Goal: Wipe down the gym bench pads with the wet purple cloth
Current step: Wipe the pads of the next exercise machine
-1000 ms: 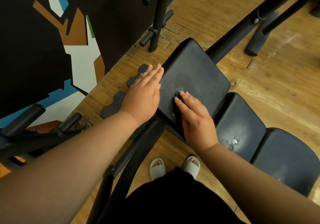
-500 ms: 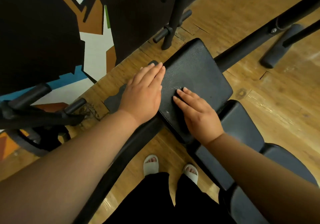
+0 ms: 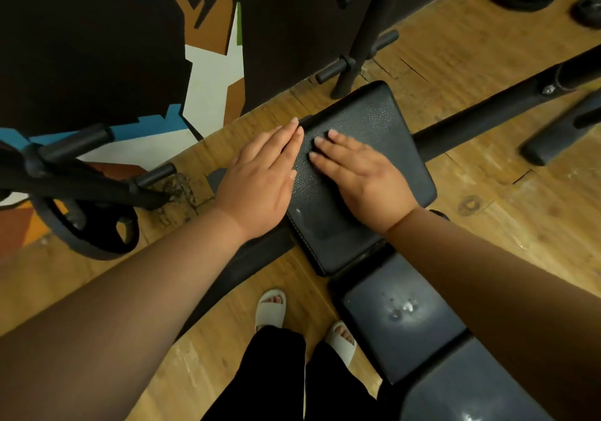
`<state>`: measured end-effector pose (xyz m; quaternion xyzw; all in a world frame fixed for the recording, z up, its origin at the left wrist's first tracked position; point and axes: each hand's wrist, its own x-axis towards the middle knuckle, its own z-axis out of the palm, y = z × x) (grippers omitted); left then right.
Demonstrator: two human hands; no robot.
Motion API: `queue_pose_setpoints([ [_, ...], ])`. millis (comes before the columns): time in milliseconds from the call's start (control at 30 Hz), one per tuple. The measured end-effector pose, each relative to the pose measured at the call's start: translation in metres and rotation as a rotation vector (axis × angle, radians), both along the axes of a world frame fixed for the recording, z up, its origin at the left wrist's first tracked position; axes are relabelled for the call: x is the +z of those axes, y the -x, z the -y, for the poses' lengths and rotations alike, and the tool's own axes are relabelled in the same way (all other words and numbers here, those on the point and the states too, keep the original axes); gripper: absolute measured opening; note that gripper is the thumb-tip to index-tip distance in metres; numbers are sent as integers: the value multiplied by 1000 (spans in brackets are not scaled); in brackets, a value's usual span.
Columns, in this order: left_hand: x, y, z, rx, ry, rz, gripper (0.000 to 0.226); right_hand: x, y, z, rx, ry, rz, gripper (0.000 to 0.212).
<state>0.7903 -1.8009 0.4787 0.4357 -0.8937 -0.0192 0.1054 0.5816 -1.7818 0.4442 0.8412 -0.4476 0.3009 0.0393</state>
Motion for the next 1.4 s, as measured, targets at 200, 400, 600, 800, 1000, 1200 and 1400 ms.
queue_pose_setpoints([
  [200,-1,-5,-6,-12,17,61,56,-18,-12,-54,65,-54,6,36],
  [400,-3,-9,-17,-11,26,95,57,-3,-4,-9,-7,0,12,35],
  [600,-2,-14,-24,-7,-12,74,57,-20,-28,-52,-98,-66,81,40],
  [800,0,-14,-25,-2,-39,67,59,-2,-25,-15,-222,-46,35,41],
  [1000,-1,-18,-23,-24,-65,49,59,-13,-59,-55,-280,-159,113,49],
  [1200,1,-27,-25,-44,-93,37,58,-6,-41,-38,-232,-139,67,46],
  [1400,1,-29,-25,-52,-84,68,58,-23,-51,-72,-30,-117,28,43],
])
